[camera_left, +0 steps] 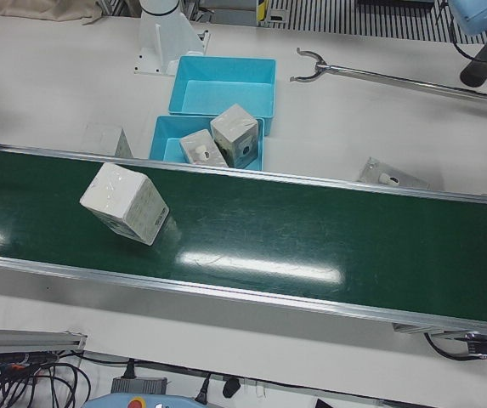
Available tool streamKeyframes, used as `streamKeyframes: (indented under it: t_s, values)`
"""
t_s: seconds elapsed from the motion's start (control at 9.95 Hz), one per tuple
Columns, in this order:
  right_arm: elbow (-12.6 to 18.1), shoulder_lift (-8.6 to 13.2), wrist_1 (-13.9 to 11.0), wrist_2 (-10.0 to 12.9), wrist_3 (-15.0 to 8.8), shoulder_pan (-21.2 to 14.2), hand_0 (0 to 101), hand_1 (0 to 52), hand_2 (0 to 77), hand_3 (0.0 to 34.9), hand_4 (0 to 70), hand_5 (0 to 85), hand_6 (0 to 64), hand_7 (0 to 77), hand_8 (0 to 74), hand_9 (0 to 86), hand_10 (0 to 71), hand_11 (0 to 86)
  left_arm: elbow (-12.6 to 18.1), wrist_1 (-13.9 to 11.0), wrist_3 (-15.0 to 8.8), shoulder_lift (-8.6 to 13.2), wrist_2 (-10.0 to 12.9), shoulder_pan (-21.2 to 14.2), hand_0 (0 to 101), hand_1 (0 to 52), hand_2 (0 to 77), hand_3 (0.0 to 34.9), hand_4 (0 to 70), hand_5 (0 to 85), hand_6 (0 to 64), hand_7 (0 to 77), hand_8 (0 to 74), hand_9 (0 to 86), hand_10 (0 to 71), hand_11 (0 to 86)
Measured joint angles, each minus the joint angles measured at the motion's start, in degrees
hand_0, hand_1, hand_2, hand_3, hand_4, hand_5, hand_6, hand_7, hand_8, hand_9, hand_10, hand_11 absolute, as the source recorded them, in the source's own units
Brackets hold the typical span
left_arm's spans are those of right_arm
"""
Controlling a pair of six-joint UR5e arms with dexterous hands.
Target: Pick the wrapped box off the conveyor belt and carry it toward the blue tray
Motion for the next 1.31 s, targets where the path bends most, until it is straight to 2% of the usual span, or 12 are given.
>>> streamKeyframes:
  t_s: [0.1,0.2,0.4,0.9,1.0,1.11,1.21,1.31]
  values:
    - [0.0,0.0,0.0,-0.1,-0.1,-0.1,50,20.7,19.6,3.5,10.9,21.8,3.3,19.1,0.0,3.8,0.0,1.1,0.0,0.0,0.0,0.0,0.0,0.0,0,0.0,1.1,0.0,0.0,1.1,0.0,0.5,0.5,0.0,0.5,0.0]
    - [0.0,0.1,-0.1,-0.1,-0.1,-0.2,53,22.9,22.9,3.3,10.9,22.4,3.3,19.1,0.0,3.8,0.0,1.1,0.0,0.0,0.0,0.0,0.0,0.0,0,0.0,1.1,0.0,0.0,1.1,0.0,0.5,0.5,0.0,0.5,0.0]
    - [-0.1,0.2,-0.1,-0.1,-0.1,-0.5,53,21.8,20.7,3.3,9.8,22.4,3.3,16.4,0.0,2.2,0.0,1.1,0.0,0.0,0.0,0.0,0.0,0.0,0,0.0,1.1,0.0,0.0,1.1,0.0,0.5,0.5,0.0,0.5,0.0]
    - [-0.2,0.2,-0.1,-0.1,-0.2,-0.7,52,21.8,19.6,2.9,10.9,22.4,3.3,16.4,0.0,2.2,0.0,1.1,0.0,0.0,0.0,0.0,0.0,0.0,0,0.0,0.5,0.0,0.0,1.1,0.0,0.5,0.5,0.0,0.5,0.0]
    - [-0.2,0.1,-0.1,-0.1,-0.2,-0.7,52,20.2,19.6,2.9,10.4,22.4,3.8,18.5,0.0,2.2,0.0,1.1,0.0,0.0,0.0,0.0,0.0,0.0,0,0.0,0.5,0.0,0.0,1.1,0.0,0.5,0.5,0.0,0.5,0.0]
    - [-0.3,0.1,-0.1,-0.1,-0.2,-0.8,50,18.0,19.6,4.5,10.4,22.4,3.8,19.1,0.0,3.8,0.0,1.1,0.0,0.0,0.0,0.0,0.0,0.0,0,0.0,0.5,0.0,0.0,1.1,0.0,0.5,0.5,0.0,0.5,0.0]
    - [-0.3,0.1,-0.1,-0.1,-0.2,-0.8,50,15.8,18.0,3.5,10.4,22.4,3.8,19.1,0.0,3.8,0.0,1.1,0.0,0.0,0.0,0.0,0.0,0.0,0,0.0,0.5,0.0,0.0,1.1,0.0,0.5,0.5,0.0,0.5,0.0]
    - [-0.4,0.1,-0.1,-0.1,-0.2,-0.9,50,15.8,18.0,3.5,10.4,22.4,3.8,19.1,0.0,3.8,0.0,1.1,0.0,0.0,0.0,0.0,0.0,0.0,0,0.0,0.5,0.0,0.0,1.1,0.0,0.5,0.5,0.0,0.5,0.0]
